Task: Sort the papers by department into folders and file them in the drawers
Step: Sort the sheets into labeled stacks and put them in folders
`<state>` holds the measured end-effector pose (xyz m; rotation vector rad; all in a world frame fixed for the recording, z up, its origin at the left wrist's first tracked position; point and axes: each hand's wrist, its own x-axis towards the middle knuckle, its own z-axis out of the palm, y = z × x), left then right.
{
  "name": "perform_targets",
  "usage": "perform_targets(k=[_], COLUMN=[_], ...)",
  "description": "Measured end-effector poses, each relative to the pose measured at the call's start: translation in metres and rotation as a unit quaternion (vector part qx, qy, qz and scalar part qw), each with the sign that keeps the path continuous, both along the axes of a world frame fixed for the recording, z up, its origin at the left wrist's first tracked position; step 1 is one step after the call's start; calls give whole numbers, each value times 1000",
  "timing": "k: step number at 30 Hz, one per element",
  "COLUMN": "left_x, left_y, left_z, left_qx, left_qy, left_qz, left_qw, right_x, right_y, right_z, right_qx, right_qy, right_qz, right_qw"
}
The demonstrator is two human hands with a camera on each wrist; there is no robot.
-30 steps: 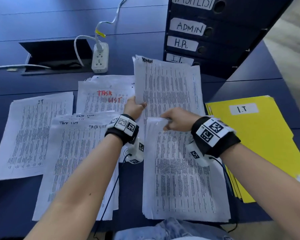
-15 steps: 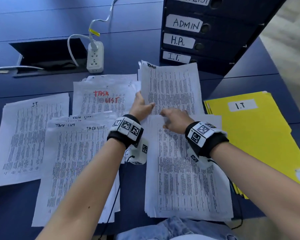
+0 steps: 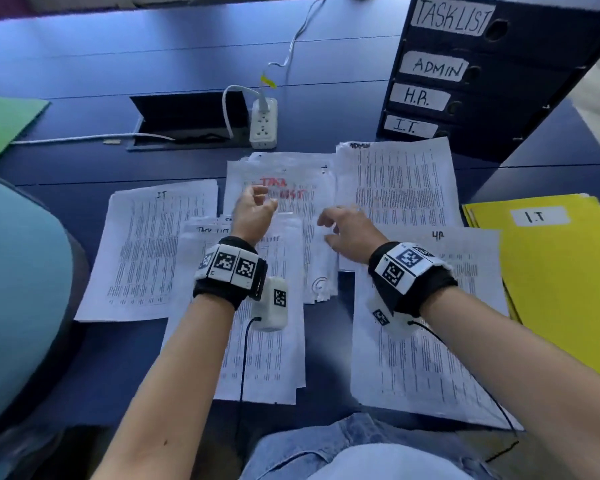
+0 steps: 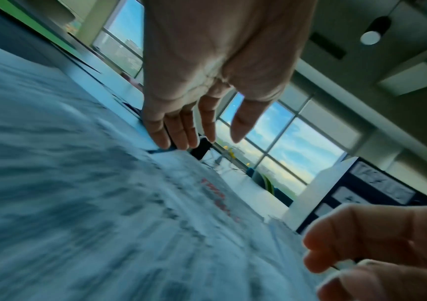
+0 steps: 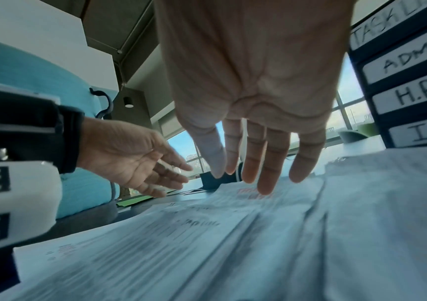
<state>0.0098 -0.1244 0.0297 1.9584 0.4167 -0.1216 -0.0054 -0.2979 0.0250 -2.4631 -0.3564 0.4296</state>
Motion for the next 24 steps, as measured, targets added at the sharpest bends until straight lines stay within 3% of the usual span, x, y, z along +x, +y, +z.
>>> perform_targets(k=[4, 7, 9, 14, 18, 21, 24], left_x=[-28, -50, -63, -71, -67, -70, -75], left_y=[65, 100, 113, 132, 145, 152, 157], left_z=[-21, -33, -37, -47, -53, -44, -37], left_qx=[76, 166, 176, 174, 34, -80, -137], left_qy=[79, 188, 236, 256, 202, 183, 121], left_qz=[90, 124, 126, 64, 26, -2, -6], left_qw=[990, 960, 947, 949, 978, 980, 983], right_x=[-12, -22, -28, -36, -38, -38, -41], right_y=[44, 65, 75, 90, 93, 91, 90], right_z=[-15, -28, -34, -41, -47, -56, -58], right_qx=[-9, -35, -28, -5, 31, 77, 115], right_qy=[27, 68, 97, 137, 127, 120, 101], right_qz=[-29, -85, -130, -235, -277, -357, -392], right_qw=[999, 993, 986, 962, 952, 923, 907])
